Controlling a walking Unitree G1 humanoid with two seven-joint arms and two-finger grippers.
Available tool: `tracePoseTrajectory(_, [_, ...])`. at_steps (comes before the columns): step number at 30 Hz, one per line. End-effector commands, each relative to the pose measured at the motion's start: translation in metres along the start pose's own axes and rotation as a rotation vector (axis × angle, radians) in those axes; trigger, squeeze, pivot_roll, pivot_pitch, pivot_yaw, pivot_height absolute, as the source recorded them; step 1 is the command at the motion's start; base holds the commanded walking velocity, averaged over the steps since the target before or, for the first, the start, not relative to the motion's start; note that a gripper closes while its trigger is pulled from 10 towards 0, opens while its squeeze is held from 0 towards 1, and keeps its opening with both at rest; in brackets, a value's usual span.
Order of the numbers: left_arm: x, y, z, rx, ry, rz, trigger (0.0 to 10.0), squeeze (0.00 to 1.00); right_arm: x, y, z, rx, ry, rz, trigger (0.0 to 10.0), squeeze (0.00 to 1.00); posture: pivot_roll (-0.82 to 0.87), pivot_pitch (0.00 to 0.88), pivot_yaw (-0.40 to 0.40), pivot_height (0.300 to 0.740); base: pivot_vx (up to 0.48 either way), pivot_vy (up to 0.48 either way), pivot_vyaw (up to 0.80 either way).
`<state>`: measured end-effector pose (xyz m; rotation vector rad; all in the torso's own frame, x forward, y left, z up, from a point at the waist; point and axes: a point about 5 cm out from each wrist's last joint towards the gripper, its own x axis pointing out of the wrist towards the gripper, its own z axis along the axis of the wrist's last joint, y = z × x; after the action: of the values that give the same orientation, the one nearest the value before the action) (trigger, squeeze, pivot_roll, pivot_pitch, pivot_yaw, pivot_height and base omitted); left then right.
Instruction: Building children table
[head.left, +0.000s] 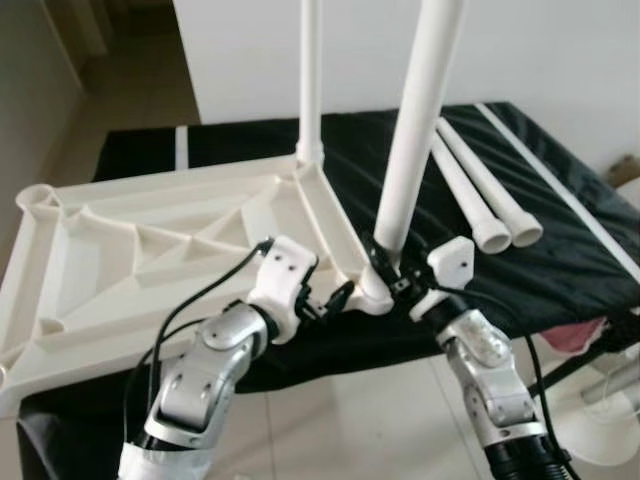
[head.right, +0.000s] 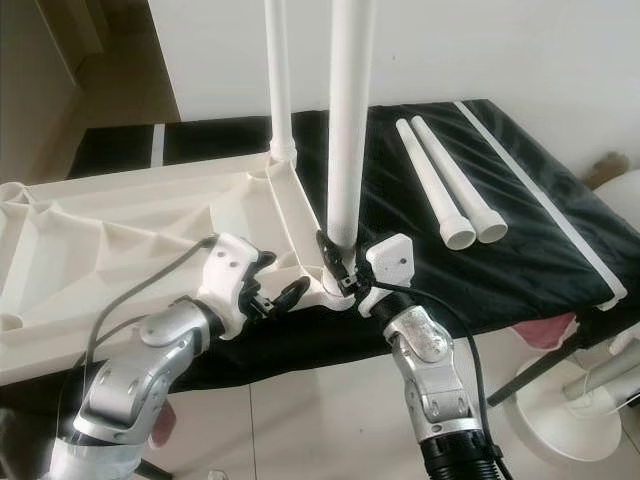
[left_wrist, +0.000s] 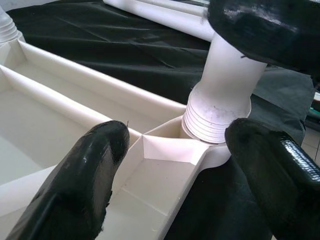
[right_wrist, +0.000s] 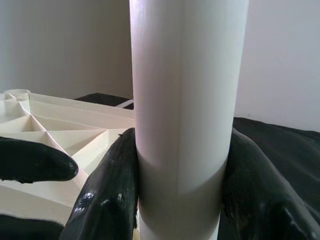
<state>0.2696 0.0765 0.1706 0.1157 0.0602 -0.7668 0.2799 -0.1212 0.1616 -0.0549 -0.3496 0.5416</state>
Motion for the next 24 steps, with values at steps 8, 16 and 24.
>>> tracePoseTrajectory(8, [-0.001, 0.002, 0.007, -0.003, -0.015, 0.036, 10.0, 0.00, -0.015, 0.000, -0.028, 0.144, 0.134, 0.006, 10.0, 0.00, 0.04, 0.094, -0.027, 0.740, 0.000, 0.000, 0.00])
tracePoseTrajectory(16, [-0.001, 0.002, 0.008, -0.005, -0.017, 0.037, 10.0, 0.00, -0.007, -0.005, -0.034, 0.235, 0.189, -0.046, 10.0, 0.00, 0.05, 0.096, -0.027, 0.740, 0.000, 0.000, 0.00])
tracePoseTrajectory(24, [-0.001, 0.002, 0.009, -0.004, -0.018, 0.041, 10.0, 0.00, 0.001, -0.006, -0.040, 0.284, 0.272, -0.074, 10.0, 0.00, 0.05, 0.096, -0.030, 0.740, 0.000, 0.000, 0.00])
